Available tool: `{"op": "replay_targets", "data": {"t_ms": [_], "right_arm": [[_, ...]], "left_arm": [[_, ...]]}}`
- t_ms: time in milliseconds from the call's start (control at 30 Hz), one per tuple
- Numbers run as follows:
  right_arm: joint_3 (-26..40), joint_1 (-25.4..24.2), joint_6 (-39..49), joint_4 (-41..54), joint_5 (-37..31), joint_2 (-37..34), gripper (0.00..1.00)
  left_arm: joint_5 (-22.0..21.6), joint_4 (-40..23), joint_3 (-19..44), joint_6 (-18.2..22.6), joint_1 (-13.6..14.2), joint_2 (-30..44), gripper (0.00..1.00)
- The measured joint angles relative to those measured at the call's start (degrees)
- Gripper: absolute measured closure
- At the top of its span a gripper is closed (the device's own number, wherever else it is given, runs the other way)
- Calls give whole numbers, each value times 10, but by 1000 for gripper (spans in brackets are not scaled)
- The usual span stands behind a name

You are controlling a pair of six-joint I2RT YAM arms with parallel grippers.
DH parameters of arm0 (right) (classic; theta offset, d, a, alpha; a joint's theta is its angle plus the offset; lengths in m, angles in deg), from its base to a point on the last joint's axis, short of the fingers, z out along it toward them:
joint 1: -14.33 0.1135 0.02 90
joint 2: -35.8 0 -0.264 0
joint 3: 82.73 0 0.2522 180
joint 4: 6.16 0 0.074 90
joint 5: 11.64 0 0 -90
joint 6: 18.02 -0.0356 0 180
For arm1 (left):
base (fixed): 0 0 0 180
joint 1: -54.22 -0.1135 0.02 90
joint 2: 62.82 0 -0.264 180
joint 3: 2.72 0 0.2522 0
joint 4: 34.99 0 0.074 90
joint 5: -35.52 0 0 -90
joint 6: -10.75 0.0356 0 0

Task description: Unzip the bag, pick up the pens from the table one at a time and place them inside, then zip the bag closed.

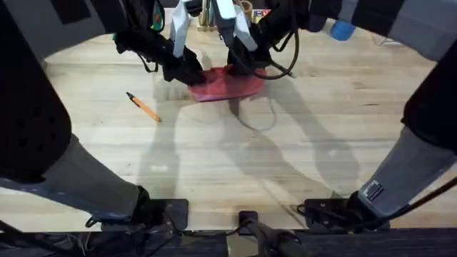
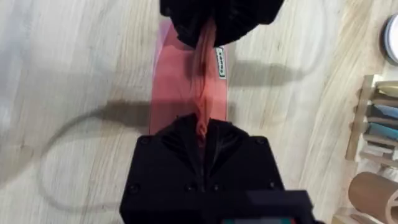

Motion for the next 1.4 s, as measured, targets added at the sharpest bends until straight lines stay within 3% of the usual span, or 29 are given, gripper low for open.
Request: {"op": "replay_targets", "data": {"t_ms": [967,1400], "right_arm": [[-13,-4,-6,15,-15,35,970],[-18,-24,-17,23,-15,99,970]], "left_arm": [[23,2,0,0,6,0,959],[71,9,5,0,14,0,959]]}}
